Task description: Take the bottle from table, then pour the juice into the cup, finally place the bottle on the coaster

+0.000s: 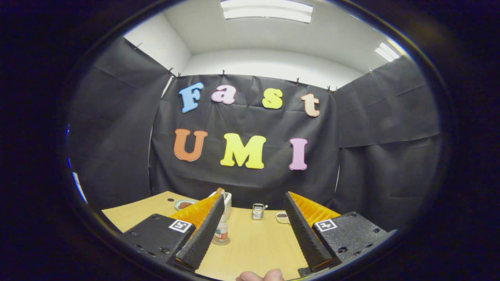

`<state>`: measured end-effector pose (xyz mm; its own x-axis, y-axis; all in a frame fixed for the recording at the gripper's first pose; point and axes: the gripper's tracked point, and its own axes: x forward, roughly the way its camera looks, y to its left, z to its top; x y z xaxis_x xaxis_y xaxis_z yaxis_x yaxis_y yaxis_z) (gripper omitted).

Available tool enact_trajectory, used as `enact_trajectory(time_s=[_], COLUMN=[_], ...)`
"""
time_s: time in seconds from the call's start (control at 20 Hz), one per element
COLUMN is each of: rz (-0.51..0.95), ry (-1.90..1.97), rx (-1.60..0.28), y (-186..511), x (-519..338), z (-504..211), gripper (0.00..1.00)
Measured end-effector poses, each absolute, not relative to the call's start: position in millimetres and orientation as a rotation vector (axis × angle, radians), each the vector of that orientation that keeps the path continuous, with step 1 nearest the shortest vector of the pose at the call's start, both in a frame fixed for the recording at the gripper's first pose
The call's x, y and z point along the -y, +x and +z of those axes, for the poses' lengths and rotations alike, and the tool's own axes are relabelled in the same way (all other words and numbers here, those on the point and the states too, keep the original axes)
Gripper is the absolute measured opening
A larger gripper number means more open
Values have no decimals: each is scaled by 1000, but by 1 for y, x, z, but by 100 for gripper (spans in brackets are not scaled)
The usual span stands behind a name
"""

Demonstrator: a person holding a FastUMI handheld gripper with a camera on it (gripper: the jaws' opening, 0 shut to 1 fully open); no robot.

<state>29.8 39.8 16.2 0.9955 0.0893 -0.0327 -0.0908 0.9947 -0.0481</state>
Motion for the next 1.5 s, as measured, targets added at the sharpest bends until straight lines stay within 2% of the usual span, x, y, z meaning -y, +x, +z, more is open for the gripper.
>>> enact_trajectory(time_s=[0.25, 0.55, 1.1, 1.5], rz=[44, 33, -56, -11], ry=[-43, -22, -47, -52], rx=[36, -1, 39, 21], y=[-8, -12, -9, -5], x=[-24, -20, 2, -19], z=[29, 19, 23, 16], gripper=[98, 99, 99, 99])
